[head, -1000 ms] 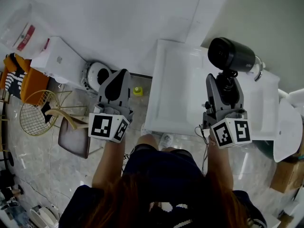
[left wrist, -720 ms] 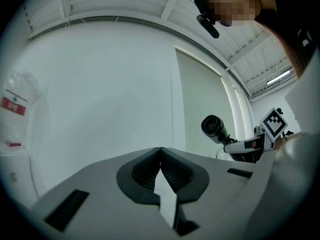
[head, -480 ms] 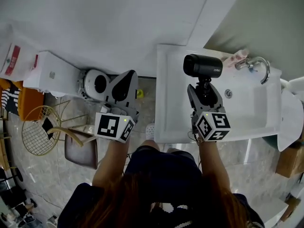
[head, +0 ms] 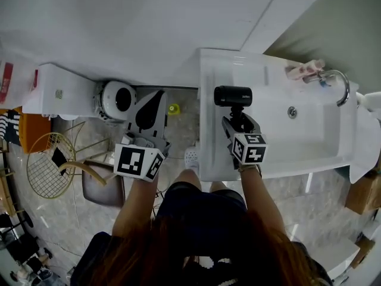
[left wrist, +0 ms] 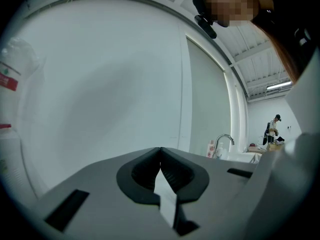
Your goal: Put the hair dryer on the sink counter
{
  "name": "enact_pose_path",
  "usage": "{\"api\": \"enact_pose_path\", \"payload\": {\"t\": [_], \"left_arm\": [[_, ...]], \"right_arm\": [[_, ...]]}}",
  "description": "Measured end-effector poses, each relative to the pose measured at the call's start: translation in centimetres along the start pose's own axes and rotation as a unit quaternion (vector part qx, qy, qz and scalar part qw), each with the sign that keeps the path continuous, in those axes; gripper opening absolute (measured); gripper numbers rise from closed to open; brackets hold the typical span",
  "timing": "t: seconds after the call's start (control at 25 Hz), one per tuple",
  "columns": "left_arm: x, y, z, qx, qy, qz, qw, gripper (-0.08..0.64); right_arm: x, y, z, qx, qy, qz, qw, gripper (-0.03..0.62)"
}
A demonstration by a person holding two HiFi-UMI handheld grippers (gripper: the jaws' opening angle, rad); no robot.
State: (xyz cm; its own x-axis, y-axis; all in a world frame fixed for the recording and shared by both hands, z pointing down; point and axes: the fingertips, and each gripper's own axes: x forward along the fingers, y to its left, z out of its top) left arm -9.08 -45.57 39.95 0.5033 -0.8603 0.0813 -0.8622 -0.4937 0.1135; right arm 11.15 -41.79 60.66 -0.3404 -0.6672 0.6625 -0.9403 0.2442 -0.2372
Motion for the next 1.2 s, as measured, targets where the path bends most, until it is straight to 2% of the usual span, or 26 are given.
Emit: {"api": "enact_pose_path", "payload": {"t": [0.28,0.52,0.68,0.88,1.0,1.2], "left_arm": [[0.4,1.1,-1.1,-0.004,0.008,0.005,0.9999,0.018],[0.7,1.0,-1.4,-0.005,0.012,0.004,0.9999,0.018],[1.2,0.8,-1.3,-0.006,0.009,0.001,0.9999,0.018],[1.5,-0.1,-0.5,-0.002,0.002,-0.003,1.0000,0.018],[1.6,-0.9,0.7,0.004,-0.009,-0.004,0.9999,0.018],[1.5,-3.0,3.0,0.013,-0.023,-0.011,0.9996,0.018]], "right_arm": [[2.6,-0.9,-3.1,-0.011,0.062,-0.031,0.998,0.299],[3.1,-0.6,-3.6,-0.025,0.078,-0.042,0.996,0.301],[3.1,-0.8,-3.6,-0.015,0.082,-0.029,0.996,0.302],[0.9,-0.9,-0.4,-0.016,0.028,-0.018,0.999,0.298],[-1.9,-2.0,3.9,-0.022,-0.038,-0.023,0.999,0.214],[-7.8,-4.1,11.2,-0.030,-0.141,-0.029,0.989,0.019]]}}
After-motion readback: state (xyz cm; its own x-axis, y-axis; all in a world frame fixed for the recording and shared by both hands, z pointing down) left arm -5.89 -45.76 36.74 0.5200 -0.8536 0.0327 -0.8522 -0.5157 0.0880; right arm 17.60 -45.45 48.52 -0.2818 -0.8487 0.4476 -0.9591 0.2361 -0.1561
